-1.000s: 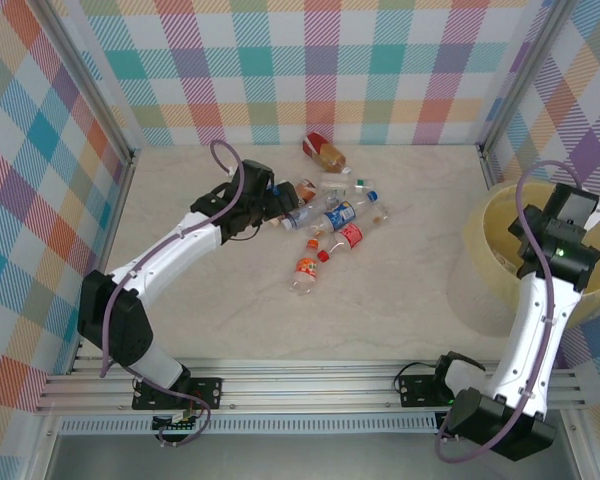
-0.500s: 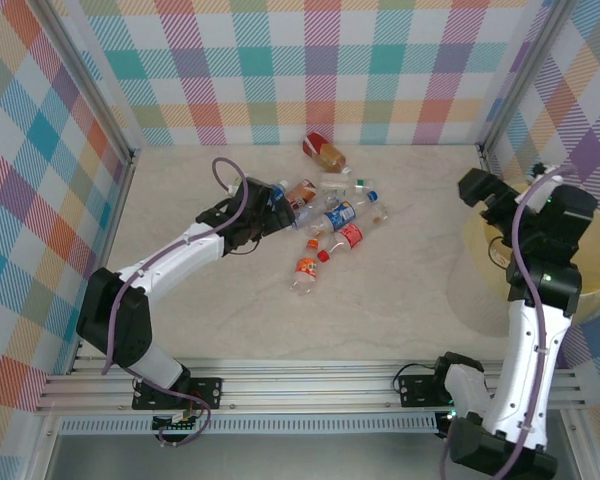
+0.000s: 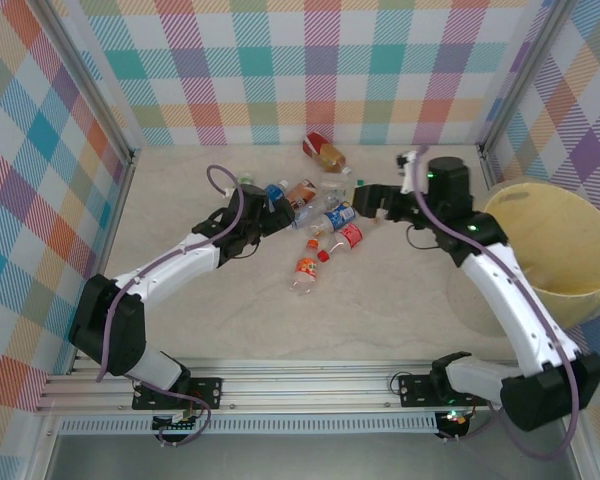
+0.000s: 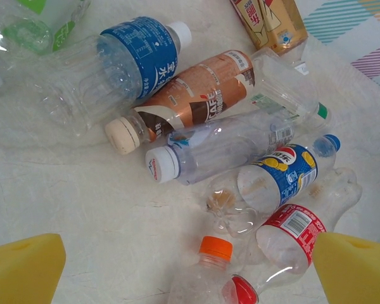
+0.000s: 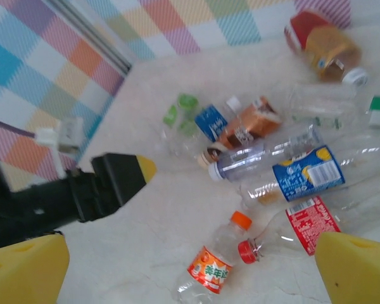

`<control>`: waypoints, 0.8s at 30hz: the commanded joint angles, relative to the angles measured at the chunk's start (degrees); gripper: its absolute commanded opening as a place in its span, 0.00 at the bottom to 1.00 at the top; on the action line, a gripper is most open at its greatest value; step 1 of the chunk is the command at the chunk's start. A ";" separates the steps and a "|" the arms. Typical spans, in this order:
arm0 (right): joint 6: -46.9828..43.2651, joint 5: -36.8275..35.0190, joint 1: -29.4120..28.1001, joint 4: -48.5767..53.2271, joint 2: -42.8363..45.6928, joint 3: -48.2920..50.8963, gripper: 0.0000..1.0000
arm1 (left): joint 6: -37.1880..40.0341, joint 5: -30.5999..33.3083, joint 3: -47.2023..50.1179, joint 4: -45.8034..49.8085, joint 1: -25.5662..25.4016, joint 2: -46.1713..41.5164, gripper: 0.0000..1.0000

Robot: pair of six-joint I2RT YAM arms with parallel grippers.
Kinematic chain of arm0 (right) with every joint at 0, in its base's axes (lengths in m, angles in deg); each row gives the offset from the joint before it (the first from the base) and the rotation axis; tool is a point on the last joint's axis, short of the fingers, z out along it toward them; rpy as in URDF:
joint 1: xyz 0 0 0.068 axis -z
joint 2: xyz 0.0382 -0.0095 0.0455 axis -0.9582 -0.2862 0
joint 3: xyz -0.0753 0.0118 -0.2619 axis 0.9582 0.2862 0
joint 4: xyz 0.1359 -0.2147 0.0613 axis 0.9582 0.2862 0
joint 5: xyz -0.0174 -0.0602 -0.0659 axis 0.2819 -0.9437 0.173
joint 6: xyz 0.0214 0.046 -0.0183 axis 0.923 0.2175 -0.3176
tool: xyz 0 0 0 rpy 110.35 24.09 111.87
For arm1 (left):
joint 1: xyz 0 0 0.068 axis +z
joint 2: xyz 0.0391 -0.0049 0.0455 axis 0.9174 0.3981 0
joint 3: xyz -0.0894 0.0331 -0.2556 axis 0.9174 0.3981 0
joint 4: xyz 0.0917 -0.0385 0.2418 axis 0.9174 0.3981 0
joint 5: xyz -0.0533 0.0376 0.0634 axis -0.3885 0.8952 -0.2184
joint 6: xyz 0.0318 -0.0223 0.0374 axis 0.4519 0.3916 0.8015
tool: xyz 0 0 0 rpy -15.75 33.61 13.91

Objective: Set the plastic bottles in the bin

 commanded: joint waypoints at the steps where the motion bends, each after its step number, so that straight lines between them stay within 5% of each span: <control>1: -1.73 -10.01 -4.09 -0.04 -5.03 -1.74 1.00 | -0.06 -0.85 0.91 -2.43 0.89 -2.18 1.00; 11: 17.66 -26.77 -6.18 3.42 -19.35 -0.66 1.00 | -0.76 1.15 2.64 -0.15 0.97 -3.75 1.00; 24: 40.70 -34.08 -1.98 0.42 -37.24 -8.87 0.98 | -0.04 4.62 5.29 4.53 1.05 -8.48 1.00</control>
